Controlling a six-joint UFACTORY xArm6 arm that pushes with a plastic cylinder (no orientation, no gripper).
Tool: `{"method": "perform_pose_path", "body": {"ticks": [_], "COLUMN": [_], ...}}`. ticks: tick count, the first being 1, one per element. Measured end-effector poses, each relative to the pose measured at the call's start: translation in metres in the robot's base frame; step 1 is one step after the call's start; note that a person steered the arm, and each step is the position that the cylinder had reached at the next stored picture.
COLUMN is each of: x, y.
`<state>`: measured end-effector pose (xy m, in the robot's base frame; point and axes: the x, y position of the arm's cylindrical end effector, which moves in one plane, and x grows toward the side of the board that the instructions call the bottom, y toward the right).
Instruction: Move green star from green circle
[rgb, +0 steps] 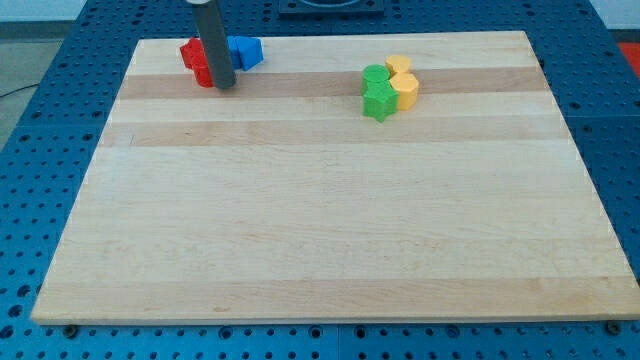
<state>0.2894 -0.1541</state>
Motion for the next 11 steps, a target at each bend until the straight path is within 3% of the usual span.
{"method": "perform_pose_path", "body": {"ticks": [2, 3, 5, 6, 7, 8, 11], "x": [0.005, 0.033, 0.109, 0.107, 0.086, 0.062, 0.056], "y": [0.008, 0.061, 0.222, 0.294, 0.304, 0.273, 0.171]}}
